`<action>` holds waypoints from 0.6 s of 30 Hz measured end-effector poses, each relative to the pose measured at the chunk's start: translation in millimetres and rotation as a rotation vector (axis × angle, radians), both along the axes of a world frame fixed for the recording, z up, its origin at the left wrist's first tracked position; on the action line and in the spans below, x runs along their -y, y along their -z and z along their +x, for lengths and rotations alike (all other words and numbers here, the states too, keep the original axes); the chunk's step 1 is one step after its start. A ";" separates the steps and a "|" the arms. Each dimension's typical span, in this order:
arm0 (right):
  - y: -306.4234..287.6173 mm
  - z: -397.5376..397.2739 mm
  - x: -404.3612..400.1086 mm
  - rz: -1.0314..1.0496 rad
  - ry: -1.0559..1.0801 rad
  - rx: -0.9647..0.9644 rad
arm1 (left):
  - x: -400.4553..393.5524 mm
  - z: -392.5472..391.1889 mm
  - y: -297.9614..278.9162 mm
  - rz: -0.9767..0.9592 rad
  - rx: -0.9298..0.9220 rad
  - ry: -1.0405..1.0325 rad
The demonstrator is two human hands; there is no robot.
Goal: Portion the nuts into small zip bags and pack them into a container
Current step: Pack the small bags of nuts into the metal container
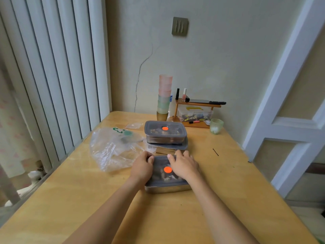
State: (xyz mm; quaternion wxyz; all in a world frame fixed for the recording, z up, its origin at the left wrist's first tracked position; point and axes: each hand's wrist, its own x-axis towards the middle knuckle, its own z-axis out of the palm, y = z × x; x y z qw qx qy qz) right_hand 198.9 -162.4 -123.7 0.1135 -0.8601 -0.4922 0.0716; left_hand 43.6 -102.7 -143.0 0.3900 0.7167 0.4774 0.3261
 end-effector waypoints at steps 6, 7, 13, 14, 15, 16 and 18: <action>0.9 -6.1 4.1 -0.078 -0.058 0.067 | -6.2 2.7 -0.9 0.035 -0.045 0.015; 0.3 -8.4 4.9 -0.070 -0.048 0.058 | -5.0 1.6 -1.1 0.002 -0.020 0.019; 7.8 -12.6 26.6 0.335 0.156 -0.141 | 10.1 -15.2 -1.3 -0.133 0.141 -0.188; 11.9 -13.9 33.9 0.416 0.199 -0.168 | 14.3 -20.6 -0.7 -0.085 0.111 -0.221; 16.5 -16.2 40.9 0.479 0.233 -0.205 | 20.7 -24.9 0.7 -0.043 0.075 -0.224; 20.8 -18.4 47.2 0.528 0.252 -0.249 | 29.0 -27.4 0.8 -0.020 0.035 -0.207; 26.0 -22.8 54.9 0.588 0.255 -0.308 | 47.9 -29.7 0.0 -0.045 -0.020 -0.167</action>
